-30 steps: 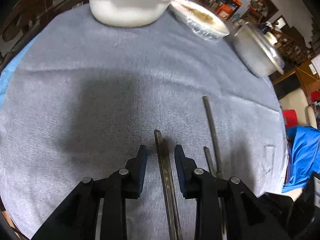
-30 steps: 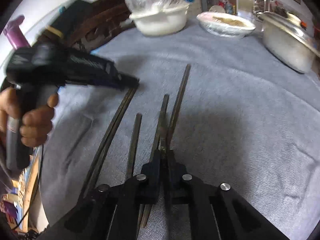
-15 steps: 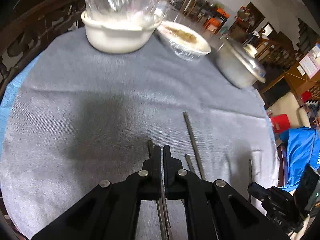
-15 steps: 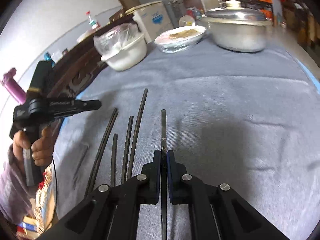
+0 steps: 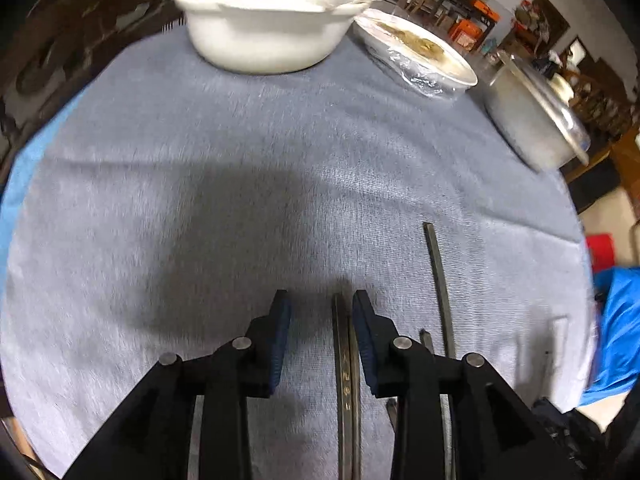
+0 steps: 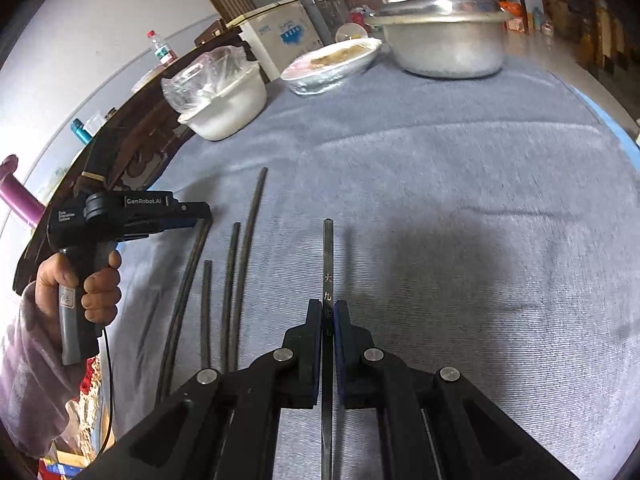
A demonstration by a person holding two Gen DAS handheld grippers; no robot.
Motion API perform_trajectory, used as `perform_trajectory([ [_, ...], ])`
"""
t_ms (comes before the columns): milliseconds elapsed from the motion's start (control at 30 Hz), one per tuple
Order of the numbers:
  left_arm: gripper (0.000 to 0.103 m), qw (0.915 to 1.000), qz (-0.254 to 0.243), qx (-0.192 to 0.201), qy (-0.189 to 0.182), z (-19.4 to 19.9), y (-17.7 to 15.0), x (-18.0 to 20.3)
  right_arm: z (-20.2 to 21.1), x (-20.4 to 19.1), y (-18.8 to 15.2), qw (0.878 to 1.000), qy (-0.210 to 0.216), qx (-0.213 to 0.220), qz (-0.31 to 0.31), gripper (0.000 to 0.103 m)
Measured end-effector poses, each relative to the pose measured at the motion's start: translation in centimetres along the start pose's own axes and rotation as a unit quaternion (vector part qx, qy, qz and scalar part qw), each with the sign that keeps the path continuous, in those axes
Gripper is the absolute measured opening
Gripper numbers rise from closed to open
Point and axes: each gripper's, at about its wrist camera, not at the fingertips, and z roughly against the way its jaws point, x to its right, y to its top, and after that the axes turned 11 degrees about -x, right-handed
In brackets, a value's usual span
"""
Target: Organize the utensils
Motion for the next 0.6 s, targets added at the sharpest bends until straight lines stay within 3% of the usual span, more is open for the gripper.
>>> perform_trajectory([
  [133,0.028,0.9992,-0.032,0.003,0.022,0.1,-0.2,0.1,-0.3,1.0,0.0,1.000,-0.002,-0.004,-0.006,0.006],
  [467,0.028,0.9970,-0.043,-0.018,0.062,0.4,-1.1,0.0,-1.5,1.6,0.3,0.999,-0.019,-0.024,-0.015,0.007],
  [600,0.038,0.9928,-0.070,-0.015,0.096,0.2,-1.8,1.3,-1.9,1.3,1.7,0.997,-0.041,-0.055,-0.029,0.009],
])
